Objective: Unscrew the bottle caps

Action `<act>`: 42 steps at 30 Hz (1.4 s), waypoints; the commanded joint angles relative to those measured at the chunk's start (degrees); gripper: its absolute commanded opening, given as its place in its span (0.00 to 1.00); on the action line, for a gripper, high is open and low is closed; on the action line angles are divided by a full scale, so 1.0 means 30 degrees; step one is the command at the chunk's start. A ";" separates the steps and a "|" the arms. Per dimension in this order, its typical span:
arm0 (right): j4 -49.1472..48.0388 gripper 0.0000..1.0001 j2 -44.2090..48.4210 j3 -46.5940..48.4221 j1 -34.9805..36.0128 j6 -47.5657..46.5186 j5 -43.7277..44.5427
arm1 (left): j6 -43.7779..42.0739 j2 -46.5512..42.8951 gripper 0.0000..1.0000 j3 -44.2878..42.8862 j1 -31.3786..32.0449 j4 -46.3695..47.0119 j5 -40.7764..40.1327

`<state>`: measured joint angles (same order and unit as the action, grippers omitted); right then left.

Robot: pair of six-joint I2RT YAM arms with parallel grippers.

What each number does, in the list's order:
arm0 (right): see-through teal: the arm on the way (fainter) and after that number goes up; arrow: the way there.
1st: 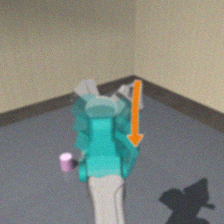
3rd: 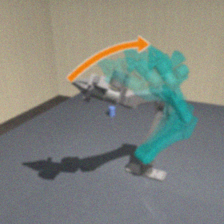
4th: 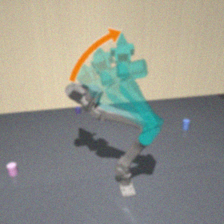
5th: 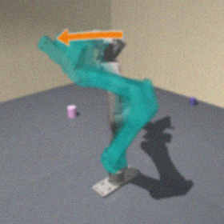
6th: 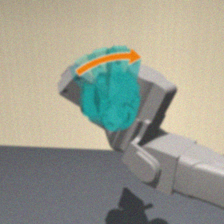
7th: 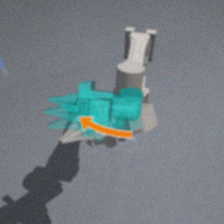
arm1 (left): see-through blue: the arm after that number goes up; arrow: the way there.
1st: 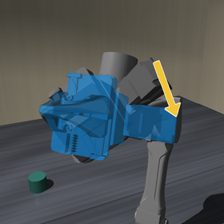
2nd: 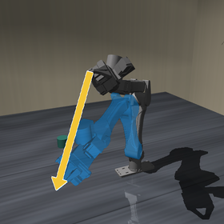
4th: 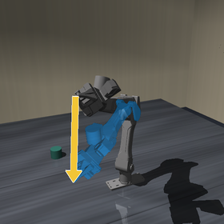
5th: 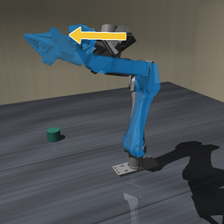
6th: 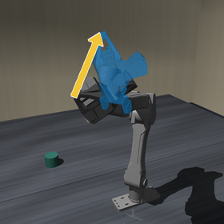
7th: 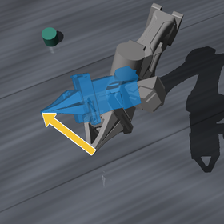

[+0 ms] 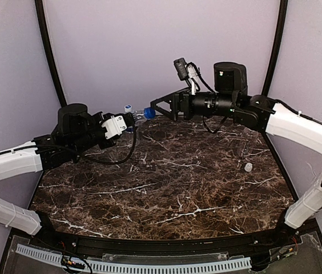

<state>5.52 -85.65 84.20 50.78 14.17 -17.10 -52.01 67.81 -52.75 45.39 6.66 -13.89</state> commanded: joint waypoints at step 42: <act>0.3185 0.16 -0.2429 0.2452 0.0123 0.2565 -0.0824 | -0.0776 0.0619 0.30 -0.0361 0.0160 0.1403 -0.0814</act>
<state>16.75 -93.43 91.57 50.96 22.39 -20.73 -54.46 69.97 -52.49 45.56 9.39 -16.40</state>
